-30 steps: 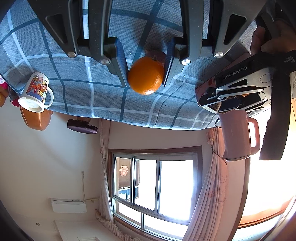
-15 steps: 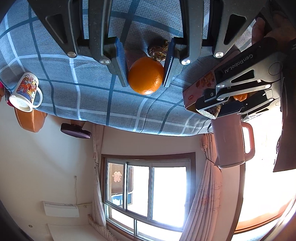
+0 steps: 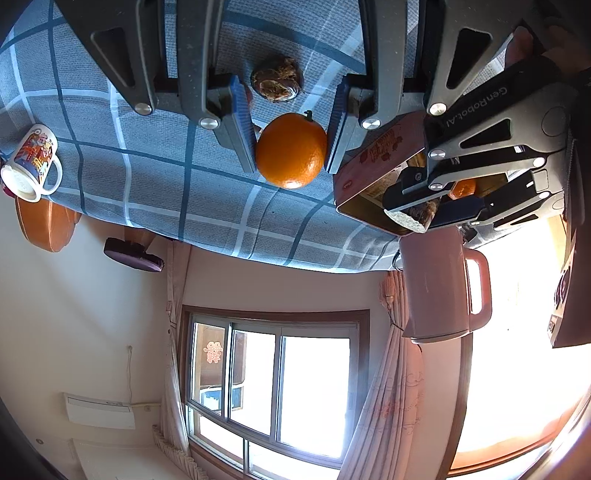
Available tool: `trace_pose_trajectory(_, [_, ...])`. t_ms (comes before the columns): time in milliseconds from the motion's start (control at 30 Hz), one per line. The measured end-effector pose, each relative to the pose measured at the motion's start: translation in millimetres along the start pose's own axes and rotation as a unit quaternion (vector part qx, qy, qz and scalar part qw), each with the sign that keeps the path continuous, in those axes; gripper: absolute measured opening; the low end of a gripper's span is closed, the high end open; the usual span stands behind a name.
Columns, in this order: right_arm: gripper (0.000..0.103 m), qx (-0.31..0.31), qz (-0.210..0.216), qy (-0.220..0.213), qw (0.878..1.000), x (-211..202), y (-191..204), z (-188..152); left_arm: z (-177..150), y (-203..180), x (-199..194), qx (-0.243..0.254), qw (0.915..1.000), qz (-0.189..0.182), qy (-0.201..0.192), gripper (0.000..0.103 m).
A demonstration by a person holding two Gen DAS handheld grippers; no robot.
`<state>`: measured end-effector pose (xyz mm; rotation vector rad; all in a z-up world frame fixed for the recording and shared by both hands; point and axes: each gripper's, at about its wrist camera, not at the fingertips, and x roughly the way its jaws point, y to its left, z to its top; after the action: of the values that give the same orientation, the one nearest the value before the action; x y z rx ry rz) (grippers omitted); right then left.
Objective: Organize fruits
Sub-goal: 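Carry the cylinder with the left tool toward the box while the right tool carries the orange, then lower the cylinder into the box with the left tool while the right tool lowers the orange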
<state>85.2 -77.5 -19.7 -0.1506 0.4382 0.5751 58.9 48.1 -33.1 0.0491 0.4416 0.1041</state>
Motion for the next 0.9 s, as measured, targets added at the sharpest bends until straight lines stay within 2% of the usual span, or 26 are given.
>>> trace_pose_trajectory(900, [0.039,-0.032,0.054,0.015,0.998,35,55,27,-4,103,7,-0.071,0.9946,0.068,0.032,0.041])
